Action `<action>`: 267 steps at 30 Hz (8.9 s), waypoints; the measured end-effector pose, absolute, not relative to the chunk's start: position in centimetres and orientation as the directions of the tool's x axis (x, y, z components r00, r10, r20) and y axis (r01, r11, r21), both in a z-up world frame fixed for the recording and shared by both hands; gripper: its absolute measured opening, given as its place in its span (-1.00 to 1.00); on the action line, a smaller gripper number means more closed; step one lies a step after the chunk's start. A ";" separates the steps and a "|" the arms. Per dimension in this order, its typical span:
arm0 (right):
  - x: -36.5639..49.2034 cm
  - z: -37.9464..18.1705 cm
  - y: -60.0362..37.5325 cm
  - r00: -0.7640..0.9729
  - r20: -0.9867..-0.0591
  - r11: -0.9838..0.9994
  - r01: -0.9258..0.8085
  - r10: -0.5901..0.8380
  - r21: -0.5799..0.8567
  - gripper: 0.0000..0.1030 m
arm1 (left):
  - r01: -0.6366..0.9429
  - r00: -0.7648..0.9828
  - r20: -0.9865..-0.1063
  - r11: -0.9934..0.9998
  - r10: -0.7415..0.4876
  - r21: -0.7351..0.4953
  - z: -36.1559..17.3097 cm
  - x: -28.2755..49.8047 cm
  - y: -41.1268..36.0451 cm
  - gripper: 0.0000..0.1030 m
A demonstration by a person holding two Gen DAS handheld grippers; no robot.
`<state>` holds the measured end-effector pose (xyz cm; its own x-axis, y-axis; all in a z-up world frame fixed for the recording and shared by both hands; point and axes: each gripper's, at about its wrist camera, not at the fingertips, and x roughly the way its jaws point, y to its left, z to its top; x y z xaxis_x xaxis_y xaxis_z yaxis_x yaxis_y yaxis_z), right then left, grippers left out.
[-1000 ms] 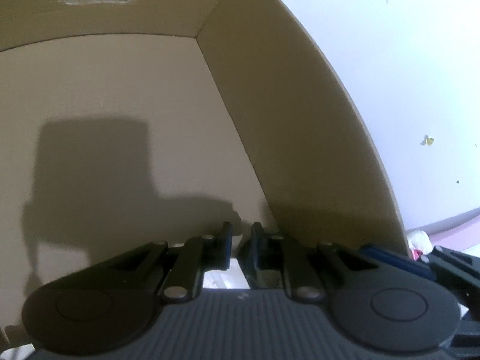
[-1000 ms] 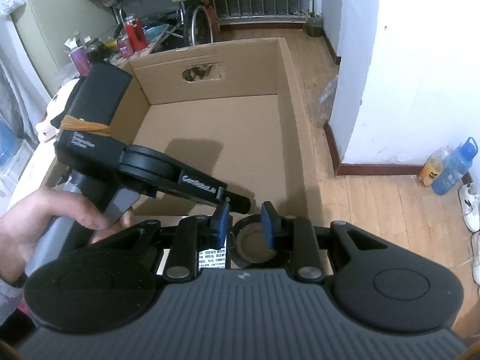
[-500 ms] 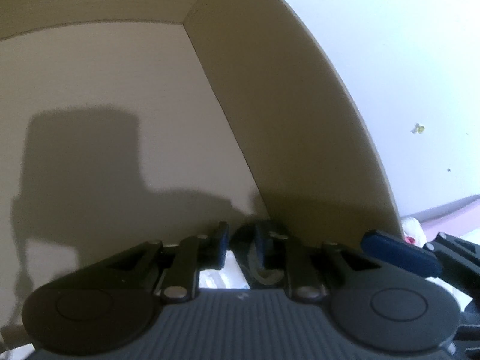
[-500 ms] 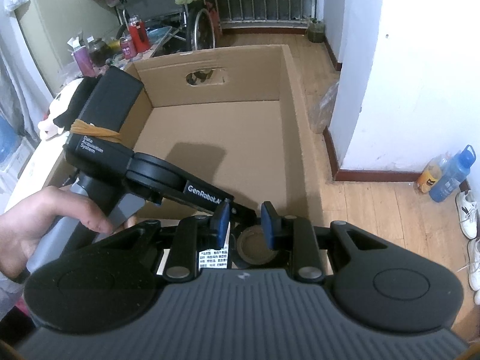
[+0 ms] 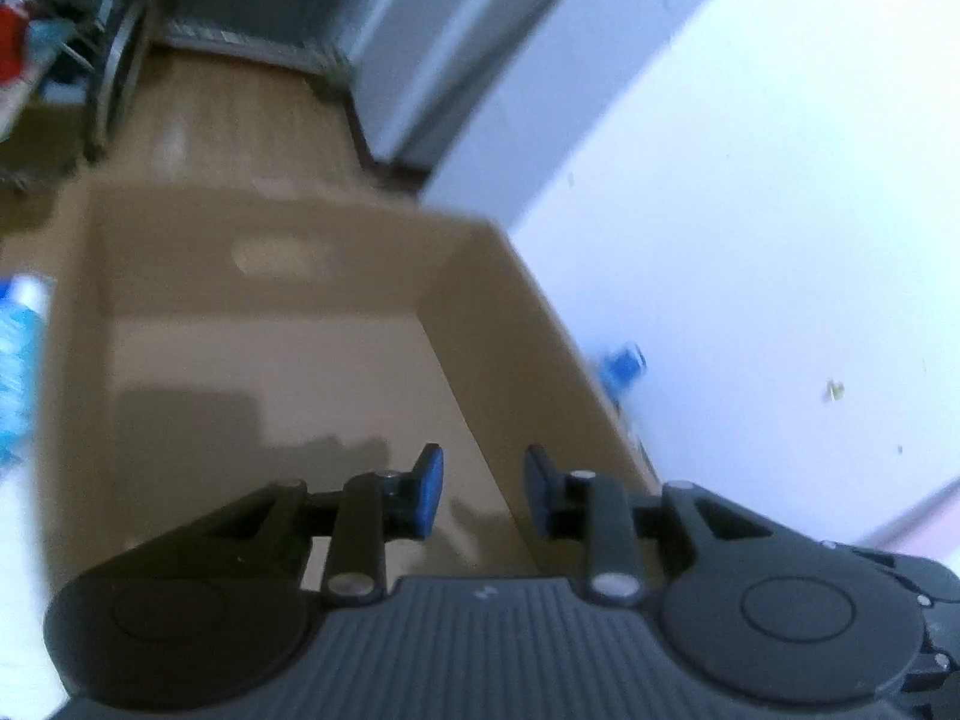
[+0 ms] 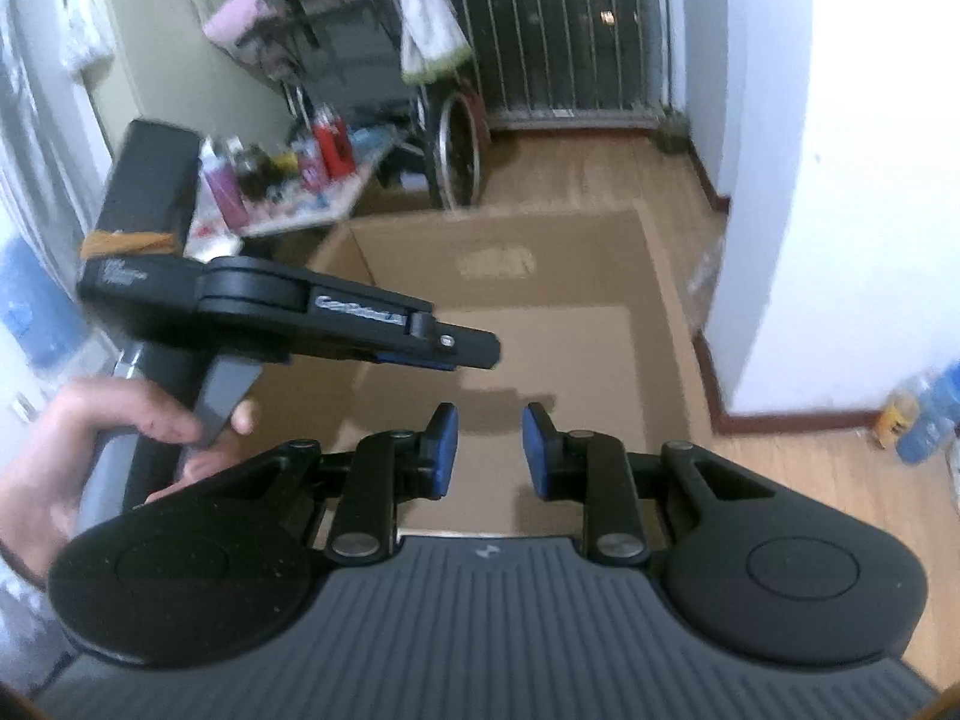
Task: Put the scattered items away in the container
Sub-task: 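Withdraw both tools from the box toward the white plush doll, then grasp the white plush doll with the left gripper while the right gripper grasps it too, then carry the plush doll over the box with both grippers, then lower the doll into the box and open both grippers, then move both tools out of the box toward the blue wet-wipes pack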
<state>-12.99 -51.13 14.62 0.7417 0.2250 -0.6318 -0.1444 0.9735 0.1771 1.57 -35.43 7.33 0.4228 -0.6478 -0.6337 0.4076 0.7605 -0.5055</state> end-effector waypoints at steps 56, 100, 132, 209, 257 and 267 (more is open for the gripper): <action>13.8 3.9 -24.2 0.606 -0.558 0.772 -0.153 0.567 0.617 0.24 | -0.215 0.769 -0.536 0.648 -0.349 -0.731 -1.7 8.8 8.6 0.90; 6.3 16.6 -26.2 0.631 -0.398 0.731 -0.445 0.666 0.518 0.05 | 0.009 0.872 -0.328 0.682 -0.364 -0.732 10.0 0.3 5.3 0.54; -4.9 13.9 -51.7 0.801 -0.438 0.862 -0.179 0.408 0.474 0.05 | 0.370 0.608 -0.463 0.747 -0.644 -0.553 10.6 -0.4 -20.5 0.55; 0.4 4.7 -50.5 0.837 -0.544 0.986 0.033 0.063 0.165 -0.33 | 0.463 0.438 -0.821 0.875 -0.366 -0.143 7.2 5.9 -35.1 -0.97; -2.8 9.7 -42.9 0.812 -0.515 0.952 -0.158 0.277 0.262 -0.32 | 0.175 0.683 -0.640 0.930 -0.350 -0.322 11.1 2.3 -18.8 0.30; -2.8 9.0 -41.7 0.794 -0.514 0.936 -0.193 0.325 0.293 -0.32 | 0.073 0.625 -0.728 0.950 -0.281 -0.304 7.1 4.5 -18.3 0.46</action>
<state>-2.76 -41.67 9.04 0.7937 0.3249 -0.5143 -0.1932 0.9363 0.2934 4.53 -18.25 7.12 0.6253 -0.2813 -0.7279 0.0732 0.9498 -0.3042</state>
